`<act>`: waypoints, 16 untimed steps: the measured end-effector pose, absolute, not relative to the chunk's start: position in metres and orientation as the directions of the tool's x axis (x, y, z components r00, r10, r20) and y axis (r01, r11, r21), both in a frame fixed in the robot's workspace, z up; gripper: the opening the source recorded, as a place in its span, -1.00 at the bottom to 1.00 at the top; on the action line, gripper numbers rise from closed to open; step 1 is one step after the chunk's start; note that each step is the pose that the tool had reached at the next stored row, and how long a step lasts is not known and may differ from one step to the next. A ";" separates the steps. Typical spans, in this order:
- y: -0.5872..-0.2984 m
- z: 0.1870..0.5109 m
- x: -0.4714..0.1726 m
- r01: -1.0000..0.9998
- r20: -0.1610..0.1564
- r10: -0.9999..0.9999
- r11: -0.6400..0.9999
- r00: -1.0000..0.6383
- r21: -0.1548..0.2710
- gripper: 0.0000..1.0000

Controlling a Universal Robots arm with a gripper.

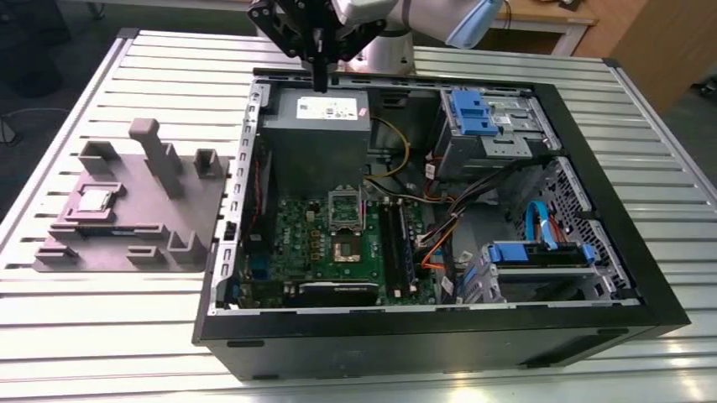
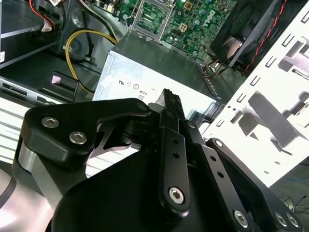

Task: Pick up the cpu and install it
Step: 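Reach for the cpu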

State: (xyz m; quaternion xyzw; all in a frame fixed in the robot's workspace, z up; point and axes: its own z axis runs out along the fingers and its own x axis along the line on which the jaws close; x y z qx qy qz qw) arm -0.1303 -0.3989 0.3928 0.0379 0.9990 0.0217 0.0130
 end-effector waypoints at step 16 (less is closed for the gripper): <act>-0.399 0.392 -0.134 0.075 -0.024 0.076 0.996 -0.997 0.044 -0.80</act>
